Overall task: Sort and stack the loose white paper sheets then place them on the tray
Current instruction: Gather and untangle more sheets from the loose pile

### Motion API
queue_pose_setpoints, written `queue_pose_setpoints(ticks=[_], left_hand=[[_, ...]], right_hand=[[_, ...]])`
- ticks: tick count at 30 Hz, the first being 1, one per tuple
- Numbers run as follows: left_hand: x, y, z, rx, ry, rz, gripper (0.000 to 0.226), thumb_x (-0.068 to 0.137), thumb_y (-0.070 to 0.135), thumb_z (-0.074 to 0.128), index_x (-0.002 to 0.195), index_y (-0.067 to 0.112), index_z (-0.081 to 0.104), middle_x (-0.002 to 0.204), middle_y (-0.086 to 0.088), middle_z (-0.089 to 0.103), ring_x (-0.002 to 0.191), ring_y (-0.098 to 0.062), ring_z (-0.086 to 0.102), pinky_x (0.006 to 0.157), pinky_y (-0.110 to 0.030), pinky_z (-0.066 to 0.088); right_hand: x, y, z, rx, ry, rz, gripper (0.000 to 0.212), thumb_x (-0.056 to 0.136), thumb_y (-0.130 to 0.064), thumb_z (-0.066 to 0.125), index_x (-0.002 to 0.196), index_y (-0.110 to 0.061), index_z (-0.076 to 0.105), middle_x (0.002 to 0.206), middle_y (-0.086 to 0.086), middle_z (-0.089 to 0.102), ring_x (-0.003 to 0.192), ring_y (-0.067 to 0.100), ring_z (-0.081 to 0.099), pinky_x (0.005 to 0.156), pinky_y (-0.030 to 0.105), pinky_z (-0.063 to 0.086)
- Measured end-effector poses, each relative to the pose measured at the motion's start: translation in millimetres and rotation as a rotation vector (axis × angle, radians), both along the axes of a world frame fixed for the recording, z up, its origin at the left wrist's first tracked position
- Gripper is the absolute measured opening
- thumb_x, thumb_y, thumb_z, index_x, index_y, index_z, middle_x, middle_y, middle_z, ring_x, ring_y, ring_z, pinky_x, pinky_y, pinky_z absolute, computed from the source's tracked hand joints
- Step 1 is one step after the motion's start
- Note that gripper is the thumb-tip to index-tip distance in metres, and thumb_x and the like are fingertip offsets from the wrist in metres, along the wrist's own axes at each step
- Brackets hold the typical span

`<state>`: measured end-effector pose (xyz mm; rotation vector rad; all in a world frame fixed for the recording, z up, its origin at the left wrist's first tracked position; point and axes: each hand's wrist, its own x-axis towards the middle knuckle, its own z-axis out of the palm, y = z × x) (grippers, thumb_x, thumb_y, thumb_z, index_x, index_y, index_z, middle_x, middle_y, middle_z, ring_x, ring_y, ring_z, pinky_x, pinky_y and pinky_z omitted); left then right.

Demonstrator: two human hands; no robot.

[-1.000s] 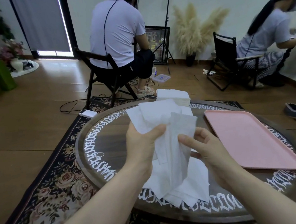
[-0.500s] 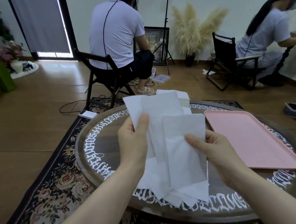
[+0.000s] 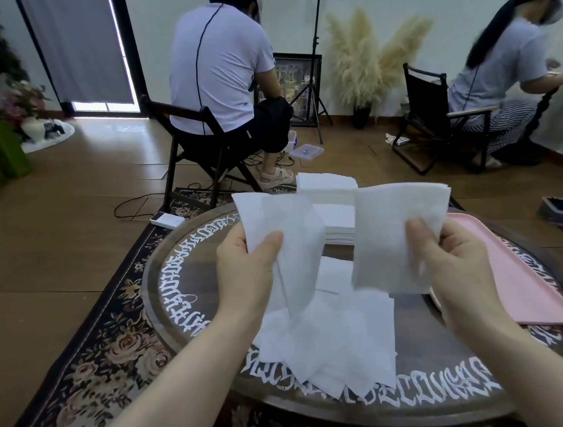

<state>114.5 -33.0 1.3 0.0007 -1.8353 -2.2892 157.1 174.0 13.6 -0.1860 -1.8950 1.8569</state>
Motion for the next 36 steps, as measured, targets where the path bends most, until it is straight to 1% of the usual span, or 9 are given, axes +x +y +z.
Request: queue_pose_setpoints(ticks=[2, 6, 9, 12, 14, 18, 24, 31, 36], left_hand=[[1.2, 2.9, -1.9, -0.016, -0.024, -0.052, 0.022, 0.090, 0.001, 0.064, 0.089, 0.022, 0.069, 0.087, 0.008, 0.077, 0.081, -0.010, 0.072, 0.073, -0.028, 0.059], [6.4, 9.1, -4.7, -0.029, -0.075, -0.151, 0.026, 0.086, -0.005, 0.065, 0.090, 0.020, 0.071, 0.090, 0.000, 0.077, 0.081, -0.017, 0.072, 0.076, -0.037, 0.059], [10.6, 13.5, -5.1, -0.032, -0.092, -0.225, 0.027, 0.085, -0.007, 0.066, 0.094, 0.019, 0.071, 0.092, -0.002, 0.077, 0.084, -0.021, 0.073, 0.079, -0.041, 0.059], [14.0, 16.5, -4.4, -0.031, -0.089, -0.256, 0.026, 0.084, -0.007, 0.067, 0.100, 0.014, 0.070, 0.096, -0.004, 0.077, 0.092, -0.026, 0.072, 0.083, -0.045, 0.058], [15.4, 16.9, -3.5, -0.021, -0.082, -0.260, 0.027, 0.084, -0.008, 0.067, 0.103, 0.011, 0.070, 0.098, -0.006, 0.076, 0.096, -0.029, 0.072, 0.086, -0.047, 0.058], [16.7, 14.2, -2.3, 0.019, -0.062, -0.238, 0.028, 0.084, -0.006, 0.067, 0.106, 0.012, 0.070, 0.099, -0.003, 0.076, 0.094, -0.023, 0.072, 0.081, -0.038, 0.058], [20.5, 15.1, -2.0, 0.053, -0.051, -0.273, 0.027, 0.083, -0.003, 0.070, 0.106, 0.012, 0.070, 0.101, -0.005, 0.076, 0.095, -0.024, 0.073, 0.083, -0.042, 0.058], [23.4, 16.1, -1.9, 0.051, -0.026, -0.341, 0.027, 0.078, 0.006, 0.078, 0.103, 0.016, 0.072, 0.098, -0.001, 0.077, 0.092, -0.019, 0.074, 0.074, -0.031, 0.059], [26.5, 18.5, -2.4, 0.060, -0.017, -0.369, 0.022, 0.080, 0.012, 0.078, 0.100, 0.020, 0.075, 0.099, -0.002, 0.077, 0.093, -0.021, 0.074, 0.071, -0.030, 0.058]], right_hand=[[0.1, 0.2, 0.4, -0.083, -0.067, 0.090, 0.023, 0.086, -0.036, 0.061, 0.087, -0.016, 0.072, 0.090, 0.004, 0.076, 0.084, 0.024, 0.067, 0.078, 0.044, 0.053], [1.6, -6.2, -2.0, -0.121, -0.158, 0.233, 0.024, 0.088, -0.029, 0.059, 0.100, -0.013, 0.071, 0.095, 0.005, 0.077, 0.082, 0.018, 0.071, 0.063, 0.025, 0.056], [0.2, -8.6, -4.9, -0.108, -0.197, 0.245, 0.022, 0.095, -0.022, 0.056, 0.106, -0.009, 0.070, 0.096, 0.006, 0.077, 0.082, 0.018, 0.072, 0.064, 0.026, 0.056], [-1.2, -10.7, -8.5, -0.104, -0.227, 0.286, 0.019, 0.097, -0.021, 0.055, 0.101, -0.011, 0.071, 0.088, 0.003, 0.077, 0.070, 0.010, 0.071, 0.053, 0.018, 0.052], [-1.9, -12.4, -10.6, -0.145, -0.239, 0.295, 0.018, 0.097, -0.020, 0.056, 0.098, -0.012, 0.072, 0.087, 0.004, 0.078, 0.069, 0.011, 0.072, 0.052, 0.019, 0.052], [-4.6, -12.6, -14.4, -0.195, -0.270, 0.261, 0.020, 0.093, -0.026, 0.060, 0.101, -0.013, 0.073, 0.100, 0.009, 0.077, 0.092, 0.026, 0.073, 0.081, 0.039, 0.055], [-1.7, -10.4, -15.0, -0.237, -0.233, 0.383, 0.032, 0.069, -0.027, 0.077, 0.098, -0.014, 0.077, 0.103, 0.011, 0.076, 0.091, 0.026, 0.074, 0.065, 0.028, 0.059], [-1.0, -10.4, -12.3, -0.144, -0.167, 0.338, 0.036, 0.073, -0.031, 0.075, 0.106, -0.015, 0.074, 0.104, 0.010, 0.076, 0.094, 0.031, 0.073, 0.076, 0.041, 0.057], [1.2, -12.8, -11.3, -0.090, -0.148, 0.342, 0.030, 0.074, -0.036, 0.074, 0.100, -0.020, 0.076, 0.101, 0.007, 0.077, 0.089, 0.026, 0.074, 0.066, 0.030, 0.059]])
